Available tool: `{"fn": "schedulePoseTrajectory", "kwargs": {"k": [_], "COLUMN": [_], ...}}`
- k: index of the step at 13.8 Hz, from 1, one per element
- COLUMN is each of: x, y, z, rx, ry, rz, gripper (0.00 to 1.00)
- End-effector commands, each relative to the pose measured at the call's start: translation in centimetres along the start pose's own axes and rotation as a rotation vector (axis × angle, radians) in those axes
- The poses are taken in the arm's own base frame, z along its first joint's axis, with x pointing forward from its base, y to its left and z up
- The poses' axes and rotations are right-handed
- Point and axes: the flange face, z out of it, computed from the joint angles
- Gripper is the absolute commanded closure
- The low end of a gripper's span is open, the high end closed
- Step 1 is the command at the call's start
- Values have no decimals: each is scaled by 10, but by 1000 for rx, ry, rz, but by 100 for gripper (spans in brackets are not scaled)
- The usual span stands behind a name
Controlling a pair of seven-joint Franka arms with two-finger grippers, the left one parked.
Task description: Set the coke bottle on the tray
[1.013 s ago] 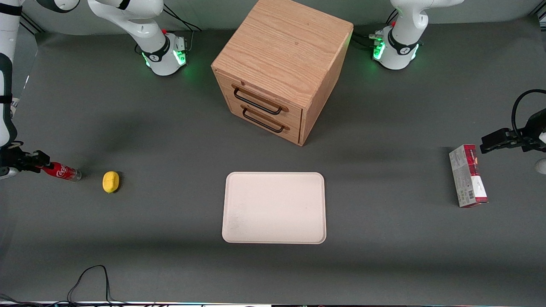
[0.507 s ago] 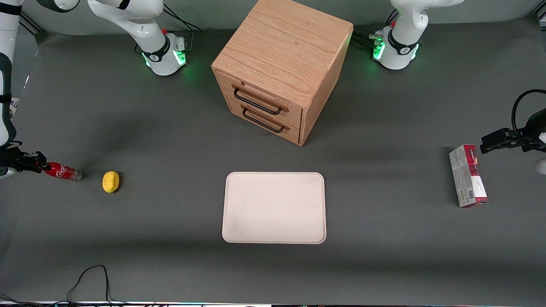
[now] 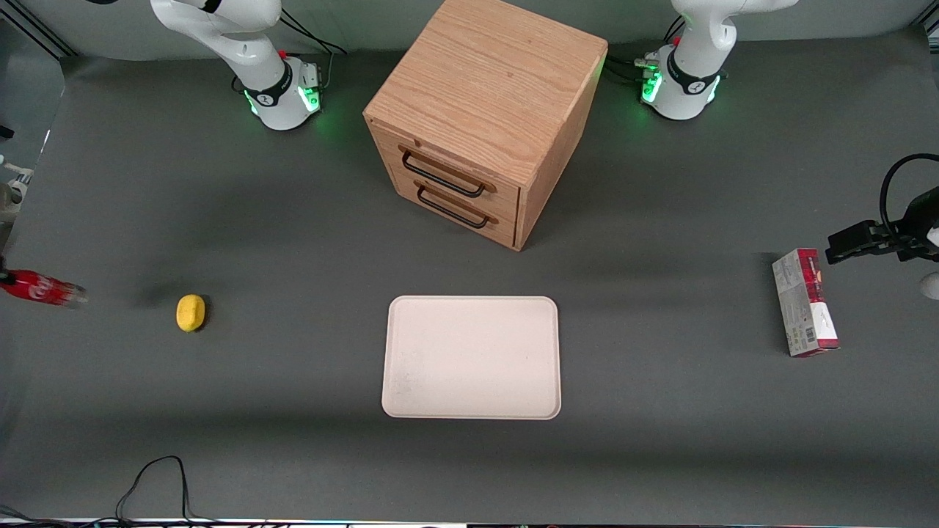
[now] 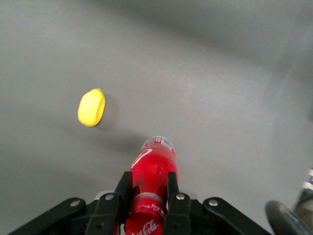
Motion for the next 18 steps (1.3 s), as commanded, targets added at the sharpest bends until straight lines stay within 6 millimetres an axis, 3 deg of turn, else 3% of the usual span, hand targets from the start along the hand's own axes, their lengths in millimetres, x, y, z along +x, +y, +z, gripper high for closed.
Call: {"fn": "schedulePoseTrajectory", "kwargs": {"k": [1,2,4,6,7,11,15,18], "x": [7,6,5,12,25,124,202,243], "y": [-15,-21,-35,-43,-54,-174,-306,-405], "z": [-80,-106,-138,-139,-138,-126,-115,-99], "rx": [-41,-51,-57,-47,-44,-42,-29,9], "ry": [-39,-39,-41,-42,-39,-40,-13,1], "rz": [-24,-27,-39,-45,-49,-89,-63,-24], "gripper": [94,94,94,95,95,95,96,97]}}
